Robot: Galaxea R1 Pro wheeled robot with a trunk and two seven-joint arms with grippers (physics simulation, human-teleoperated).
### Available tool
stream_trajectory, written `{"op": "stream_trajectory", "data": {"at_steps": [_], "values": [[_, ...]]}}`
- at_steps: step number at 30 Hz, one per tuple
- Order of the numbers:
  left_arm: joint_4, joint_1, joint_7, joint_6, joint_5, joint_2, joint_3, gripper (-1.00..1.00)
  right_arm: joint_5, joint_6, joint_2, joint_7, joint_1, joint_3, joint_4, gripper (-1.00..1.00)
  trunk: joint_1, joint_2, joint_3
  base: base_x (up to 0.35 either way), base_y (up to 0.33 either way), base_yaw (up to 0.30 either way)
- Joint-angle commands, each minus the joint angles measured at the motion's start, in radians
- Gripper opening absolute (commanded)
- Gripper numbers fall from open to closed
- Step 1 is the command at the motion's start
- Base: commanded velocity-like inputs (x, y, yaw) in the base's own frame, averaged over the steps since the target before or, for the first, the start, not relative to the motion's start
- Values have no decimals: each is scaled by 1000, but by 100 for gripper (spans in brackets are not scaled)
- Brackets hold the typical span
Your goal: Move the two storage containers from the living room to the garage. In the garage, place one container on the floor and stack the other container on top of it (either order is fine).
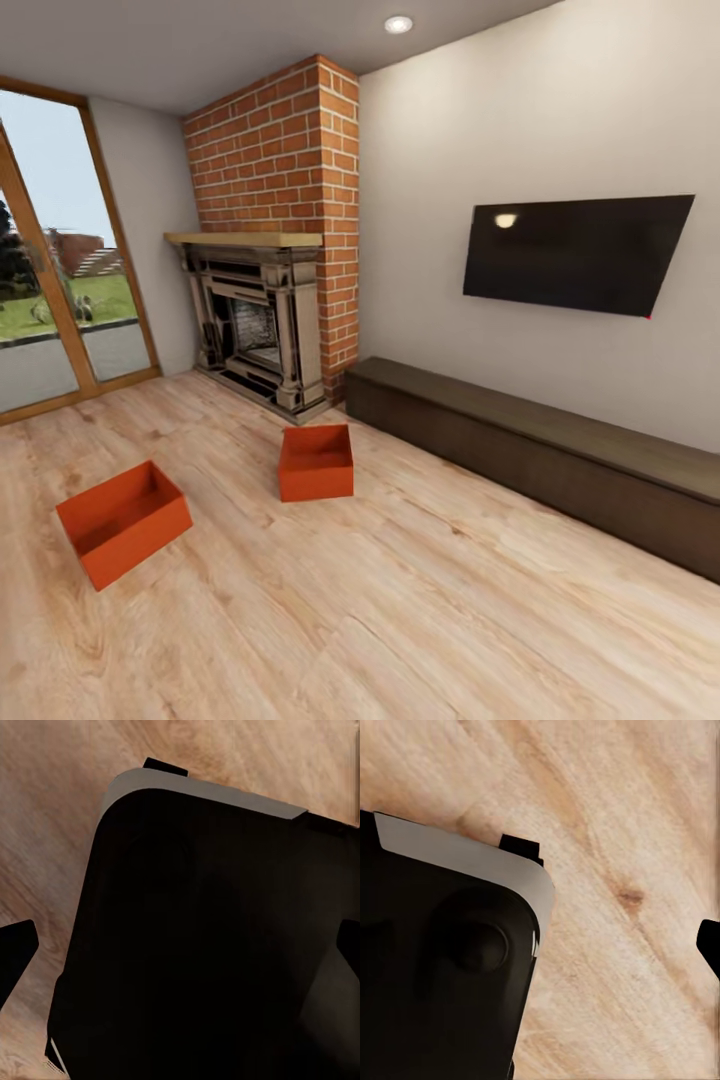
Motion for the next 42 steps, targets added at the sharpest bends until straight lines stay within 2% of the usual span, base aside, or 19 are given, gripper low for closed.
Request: {"op": "stream_trajectory", "data": {"at_steps": [1, 18, 28, 42], "values": [[-1, 1, 0, -2, 5, 0, 1, 100, -4, -6, 0, 2, -1, 6, 3, 100, 1, 0, -1, 324, 0, 174], [-1, 1, 0, -2, 4, -1, 1, 100, -2, -7, -1, 1, -1, 8, 3, 100, 1, 0, -1, 324, 0, 247], [-1, 1, 0, -2, 3, -2, 1, 100, 2, -11, -10, 1, -1, 10, 3, 100, 1, 0, -1, 324, 0, 19], [-1, 1, 0, -2, 5, -1, 1, 100, 2, -9, -9, 1, -1, 10, 3, 100, 1, 0, -1, 324, 0, 0]]}}
